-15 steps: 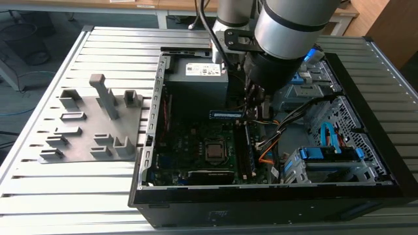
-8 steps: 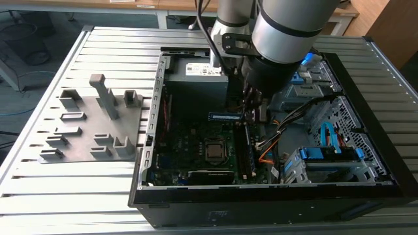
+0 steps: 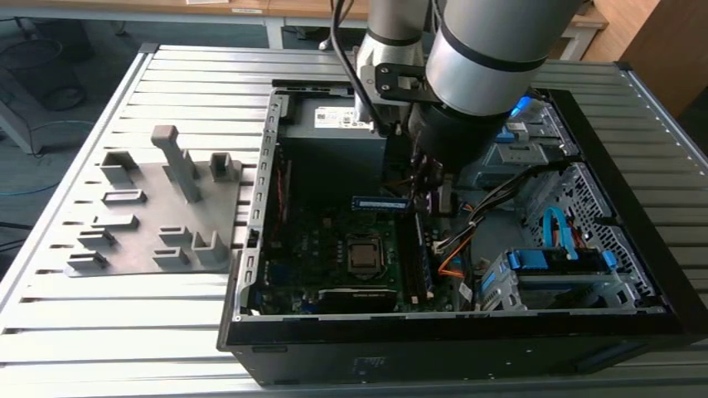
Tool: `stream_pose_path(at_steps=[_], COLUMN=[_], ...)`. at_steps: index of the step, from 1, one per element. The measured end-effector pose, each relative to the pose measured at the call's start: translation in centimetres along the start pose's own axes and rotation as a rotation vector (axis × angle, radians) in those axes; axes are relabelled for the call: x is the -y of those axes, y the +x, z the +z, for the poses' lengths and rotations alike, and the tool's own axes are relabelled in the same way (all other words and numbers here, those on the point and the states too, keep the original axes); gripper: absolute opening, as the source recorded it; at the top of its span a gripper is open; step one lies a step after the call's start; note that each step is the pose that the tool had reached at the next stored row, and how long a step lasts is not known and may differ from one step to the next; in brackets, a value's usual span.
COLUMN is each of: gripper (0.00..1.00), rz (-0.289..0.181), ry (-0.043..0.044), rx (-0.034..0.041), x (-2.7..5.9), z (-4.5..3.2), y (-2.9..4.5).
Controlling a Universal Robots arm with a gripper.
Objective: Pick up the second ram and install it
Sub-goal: 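Pick up the second ram and move it above second insertion slot, then insert the second ram into the second slot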
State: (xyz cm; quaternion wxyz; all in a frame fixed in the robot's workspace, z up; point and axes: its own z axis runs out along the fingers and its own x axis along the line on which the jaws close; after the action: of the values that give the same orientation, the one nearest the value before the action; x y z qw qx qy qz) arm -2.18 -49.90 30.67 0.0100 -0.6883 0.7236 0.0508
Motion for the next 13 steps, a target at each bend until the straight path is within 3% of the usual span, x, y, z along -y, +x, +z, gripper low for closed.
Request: stream_pose_path(at_steps=[13], gripper=[0.14], rz=[0.006], ry=[0.0007], rx=[-0.0028], x=[0.00], z=[0.00], y=[-0.01])
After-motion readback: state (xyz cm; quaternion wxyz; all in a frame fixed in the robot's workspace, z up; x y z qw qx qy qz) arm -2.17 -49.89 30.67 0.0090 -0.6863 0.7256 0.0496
